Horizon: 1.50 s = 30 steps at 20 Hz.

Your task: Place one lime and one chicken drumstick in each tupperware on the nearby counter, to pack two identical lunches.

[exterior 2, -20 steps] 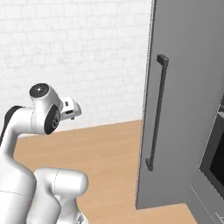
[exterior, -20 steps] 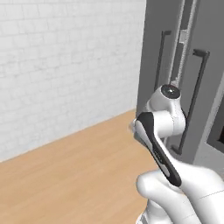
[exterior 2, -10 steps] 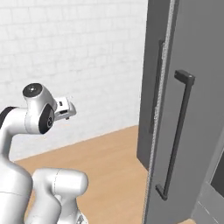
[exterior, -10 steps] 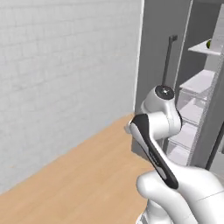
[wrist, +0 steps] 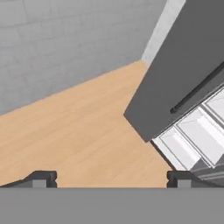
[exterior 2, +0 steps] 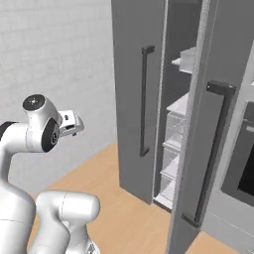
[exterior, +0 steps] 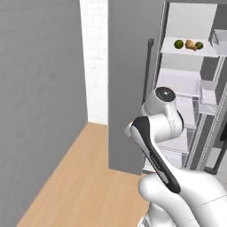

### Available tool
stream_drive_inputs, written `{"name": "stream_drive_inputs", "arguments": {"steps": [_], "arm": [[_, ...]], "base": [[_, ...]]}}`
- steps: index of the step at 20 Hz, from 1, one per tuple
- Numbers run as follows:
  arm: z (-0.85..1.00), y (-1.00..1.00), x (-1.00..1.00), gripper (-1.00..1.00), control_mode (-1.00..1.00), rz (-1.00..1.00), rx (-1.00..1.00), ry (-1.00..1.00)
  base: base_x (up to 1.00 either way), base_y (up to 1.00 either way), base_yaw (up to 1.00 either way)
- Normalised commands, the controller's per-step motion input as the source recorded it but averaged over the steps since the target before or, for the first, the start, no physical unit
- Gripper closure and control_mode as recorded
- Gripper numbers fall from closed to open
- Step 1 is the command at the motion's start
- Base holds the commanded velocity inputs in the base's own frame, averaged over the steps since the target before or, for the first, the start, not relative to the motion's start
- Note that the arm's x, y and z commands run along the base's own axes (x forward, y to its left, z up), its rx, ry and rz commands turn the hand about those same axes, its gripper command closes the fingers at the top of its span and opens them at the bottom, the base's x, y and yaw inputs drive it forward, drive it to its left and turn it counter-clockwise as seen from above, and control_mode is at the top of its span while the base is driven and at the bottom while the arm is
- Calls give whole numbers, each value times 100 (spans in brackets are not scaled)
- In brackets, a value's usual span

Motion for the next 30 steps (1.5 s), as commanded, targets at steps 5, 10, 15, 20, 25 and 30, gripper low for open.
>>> {"name": "stream_drive_inputs", "arguments": {"steps": [5,10,15,20,25,30], "arm": [[0,0,0,-100,100,0,0,0],[0,0,0,-100,100,0,0,0],[0,0,0,-100,100,0,0,0],[0,0,0,-100,100,0,0,0],[0,0,0,-100,100,0,0,0],[0,0,0,-100,100,0,0,0]], "base": [[29,52,-87],[39,51,-85],[24,25,-34],[71,4,-9],[88,25,-18],[40,19,-13]]}}
